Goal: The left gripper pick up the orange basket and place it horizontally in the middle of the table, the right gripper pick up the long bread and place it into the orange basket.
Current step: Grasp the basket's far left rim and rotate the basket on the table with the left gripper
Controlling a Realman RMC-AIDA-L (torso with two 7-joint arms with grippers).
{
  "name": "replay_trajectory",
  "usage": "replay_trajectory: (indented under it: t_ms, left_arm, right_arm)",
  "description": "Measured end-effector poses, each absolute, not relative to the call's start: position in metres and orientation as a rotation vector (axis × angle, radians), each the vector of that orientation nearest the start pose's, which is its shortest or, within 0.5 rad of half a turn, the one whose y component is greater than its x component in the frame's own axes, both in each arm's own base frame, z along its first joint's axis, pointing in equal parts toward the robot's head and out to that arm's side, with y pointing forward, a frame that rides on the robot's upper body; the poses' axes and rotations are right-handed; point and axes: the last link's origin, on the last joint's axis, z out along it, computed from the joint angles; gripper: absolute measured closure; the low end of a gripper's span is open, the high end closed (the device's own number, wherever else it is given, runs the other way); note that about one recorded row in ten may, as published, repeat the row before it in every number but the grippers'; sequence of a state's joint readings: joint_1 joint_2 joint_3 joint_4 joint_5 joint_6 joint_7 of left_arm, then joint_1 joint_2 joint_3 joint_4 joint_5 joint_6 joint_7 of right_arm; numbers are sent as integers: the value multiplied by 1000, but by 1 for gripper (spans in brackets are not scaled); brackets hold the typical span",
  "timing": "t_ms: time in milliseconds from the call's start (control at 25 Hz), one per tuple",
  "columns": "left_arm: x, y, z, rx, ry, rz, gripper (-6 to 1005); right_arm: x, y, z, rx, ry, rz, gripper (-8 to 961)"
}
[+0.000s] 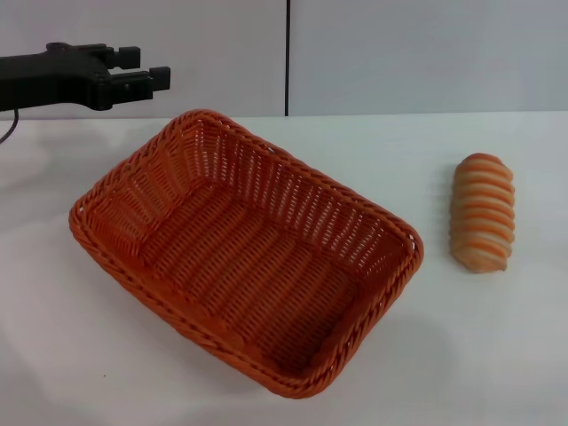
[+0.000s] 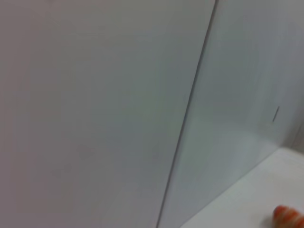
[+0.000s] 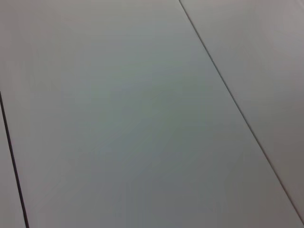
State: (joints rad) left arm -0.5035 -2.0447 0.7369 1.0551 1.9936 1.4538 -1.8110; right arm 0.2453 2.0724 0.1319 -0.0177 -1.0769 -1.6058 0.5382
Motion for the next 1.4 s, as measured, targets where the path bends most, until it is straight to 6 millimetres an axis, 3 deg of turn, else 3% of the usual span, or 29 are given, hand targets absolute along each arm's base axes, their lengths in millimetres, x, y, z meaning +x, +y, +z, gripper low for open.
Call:
replay_trajectory:
  t_ms: [320, 600, 1400]
  left_arm:
    - [-230, 385, 77, -2528, -706, -339, 387]
    - [-229, 395, 47, -2560, -704, -189, 390]
    - [-238, 402, 19, -2545, -732, -107, 402]
  right_arm:
    - [406, 219, 96, -882, 580, 949, 426]
    - [407, 219, 96, -881, 582, 947, 426]
    - [408, 220, 95, -880, 601, 951, 427]
